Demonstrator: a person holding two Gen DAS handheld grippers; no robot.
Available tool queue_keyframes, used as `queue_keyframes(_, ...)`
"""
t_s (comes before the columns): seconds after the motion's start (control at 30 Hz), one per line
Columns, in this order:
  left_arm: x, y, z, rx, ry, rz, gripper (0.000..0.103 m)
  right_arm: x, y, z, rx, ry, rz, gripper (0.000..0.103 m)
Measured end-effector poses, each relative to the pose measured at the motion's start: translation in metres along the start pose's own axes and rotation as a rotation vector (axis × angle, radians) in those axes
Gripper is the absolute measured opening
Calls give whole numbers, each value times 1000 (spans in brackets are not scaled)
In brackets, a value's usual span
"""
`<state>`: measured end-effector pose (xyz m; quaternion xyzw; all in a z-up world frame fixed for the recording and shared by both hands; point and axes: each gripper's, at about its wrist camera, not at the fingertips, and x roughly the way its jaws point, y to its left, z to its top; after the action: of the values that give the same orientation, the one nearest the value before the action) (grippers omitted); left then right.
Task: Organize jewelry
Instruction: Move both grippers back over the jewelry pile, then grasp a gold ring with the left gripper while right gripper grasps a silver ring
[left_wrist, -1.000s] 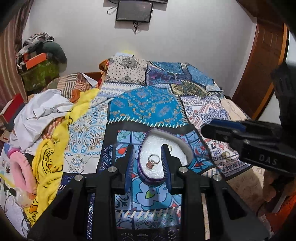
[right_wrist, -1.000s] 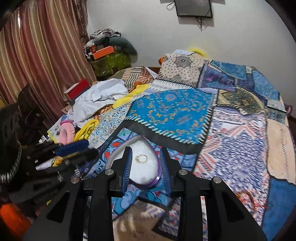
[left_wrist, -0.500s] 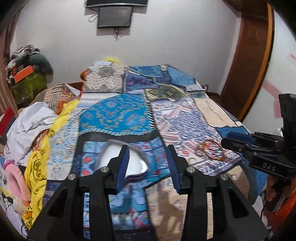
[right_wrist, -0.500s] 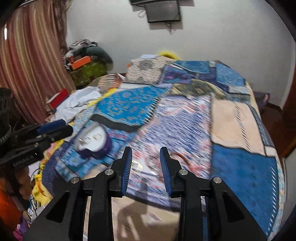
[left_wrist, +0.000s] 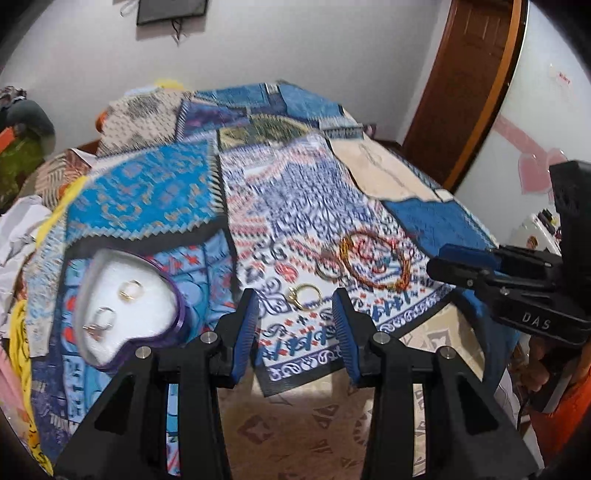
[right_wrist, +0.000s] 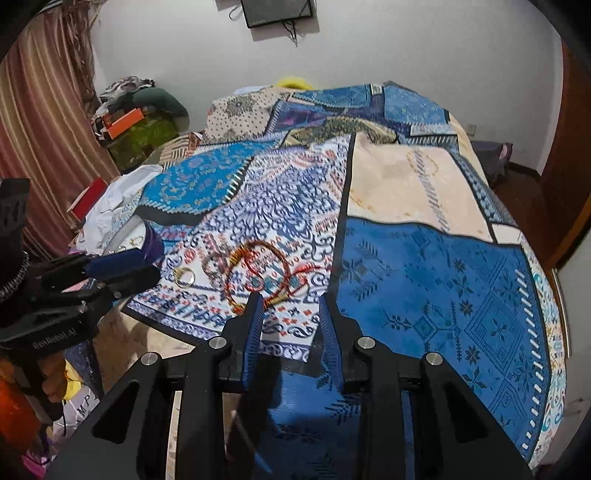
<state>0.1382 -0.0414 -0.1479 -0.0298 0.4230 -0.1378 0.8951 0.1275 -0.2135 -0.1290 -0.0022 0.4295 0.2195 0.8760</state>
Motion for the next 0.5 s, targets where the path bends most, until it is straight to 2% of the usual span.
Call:
queue_keyframes(0.17, 17, -4, -1, 19, 33, -10, 41, 4, -4, -1, 10, 20, 24, 31)
queue_keyframes(0.23, 22, -7, -2, 39, 31, -5, 41, 4, -4, 0, 14, 20, 39, 43)
queue_keyframes(0.27, 24, -7, -1, 49, 27, -1, 41, 2, -3, 1, 15, 14, 43, 44)
queue_keyframes(0.5, 32, -8, -1, 78, 14, -10, 38, 5, 0, 7, -5, 1, 22, 45)
